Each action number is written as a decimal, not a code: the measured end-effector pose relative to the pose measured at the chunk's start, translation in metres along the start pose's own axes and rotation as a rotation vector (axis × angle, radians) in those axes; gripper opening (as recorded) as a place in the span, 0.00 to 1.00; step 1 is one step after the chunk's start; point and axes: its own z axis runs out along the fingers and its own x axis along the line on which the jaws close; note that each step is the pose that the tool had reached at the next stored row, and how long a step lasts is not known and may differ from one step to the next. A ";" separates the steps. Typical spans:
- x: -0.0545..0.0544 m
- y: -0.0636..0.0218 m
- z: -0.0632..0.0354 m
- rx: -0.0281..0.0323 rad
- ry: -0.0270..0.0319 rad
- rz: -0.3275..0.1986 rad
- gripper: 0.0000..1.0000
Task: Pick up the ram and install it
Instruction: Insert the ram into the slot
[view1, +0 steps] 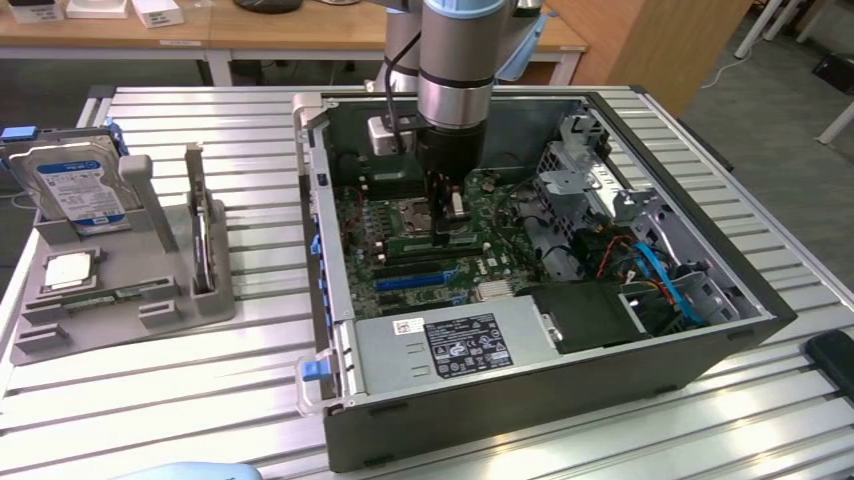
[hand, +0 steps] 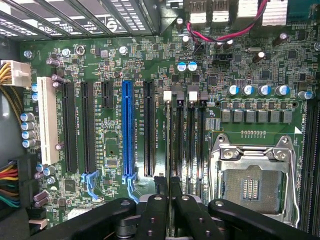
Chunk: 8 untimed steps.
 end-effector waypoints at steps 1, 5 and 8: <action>0.000 0.0000 0.0000 0.0009 -0.0001 0.000 0.13; 0.000 0.0000 0.0001 0.0017 -0.0003 -0.002 0.13; 0.000 0.0000 0.0001 0.0020 -0.0003 -0.005 0.13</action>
